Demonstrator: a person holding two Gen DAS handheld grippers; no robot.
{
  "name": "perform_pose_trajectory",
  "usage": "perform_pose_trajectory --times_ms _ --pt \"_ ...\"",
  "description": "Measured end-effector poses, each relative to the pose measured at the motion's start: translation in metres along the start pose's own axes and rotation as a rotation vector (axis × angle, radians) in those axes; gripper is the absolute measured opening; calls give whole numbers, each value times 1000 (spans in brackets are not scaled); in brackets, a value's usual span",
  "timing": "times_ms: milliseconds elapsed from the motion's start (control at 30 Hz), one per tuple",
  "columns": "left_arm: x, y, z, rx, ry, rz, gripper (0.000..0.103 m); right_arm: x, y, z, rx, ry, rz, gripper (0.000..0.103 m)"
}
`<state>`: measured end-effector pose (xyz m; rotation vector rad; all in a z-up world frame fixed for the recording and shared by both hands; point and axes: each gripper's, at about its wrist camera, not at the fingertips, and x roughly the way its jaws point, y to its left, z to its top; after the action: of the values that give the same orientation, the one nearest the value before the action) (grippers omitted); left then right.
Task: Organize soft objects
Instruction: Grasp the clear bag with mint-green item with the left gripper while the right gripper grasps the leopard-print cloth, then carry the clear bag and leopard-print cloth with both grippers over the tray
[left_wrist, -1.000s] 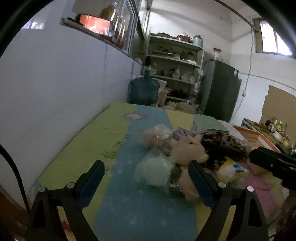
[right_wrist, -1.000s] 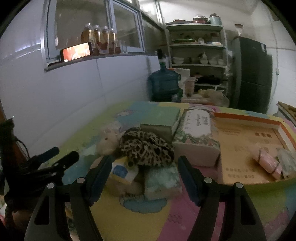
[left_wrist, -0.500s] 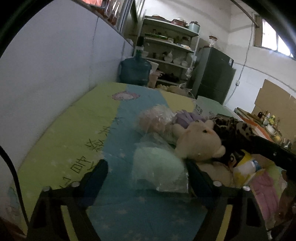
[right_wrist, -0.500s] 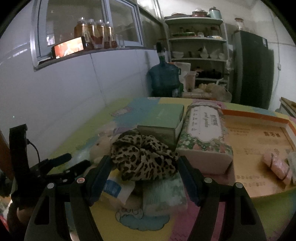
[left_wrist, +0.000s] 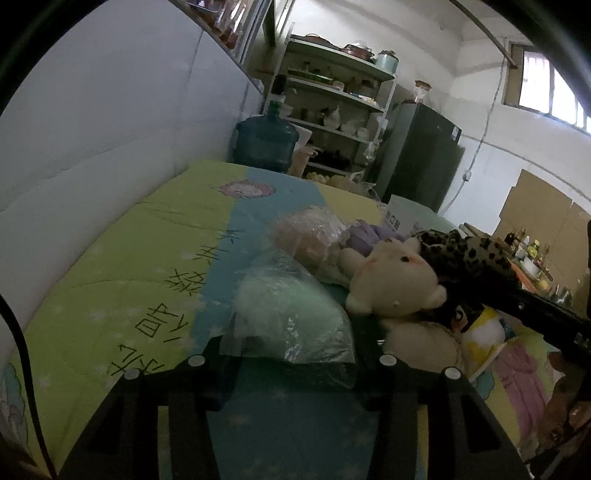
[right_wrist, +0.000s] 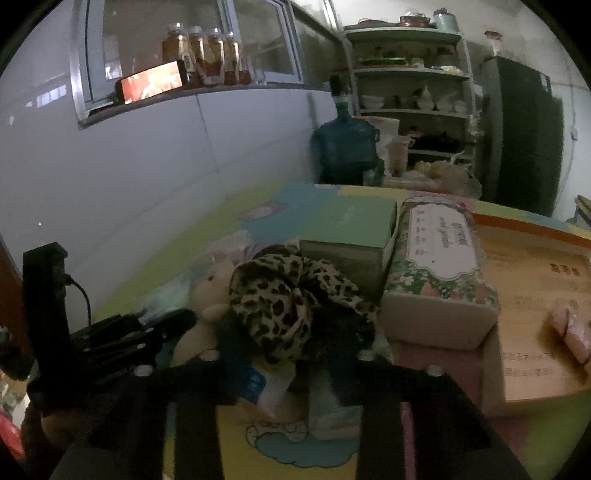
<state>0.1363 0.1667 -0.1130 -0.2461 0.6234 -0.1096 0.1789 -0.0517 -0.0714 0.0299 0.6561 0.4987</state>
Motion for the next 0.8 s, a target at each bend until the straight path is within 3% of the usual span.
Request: perform_pose_trajectory --times_ms 267,800 --pt "-15 3 5 -12 -43 -12 48 -13 0 1 4 -39 3 12" --pt "-46 -23 16 32 -98 -36 48 -53 -1 15 -16 -145 -38 11"
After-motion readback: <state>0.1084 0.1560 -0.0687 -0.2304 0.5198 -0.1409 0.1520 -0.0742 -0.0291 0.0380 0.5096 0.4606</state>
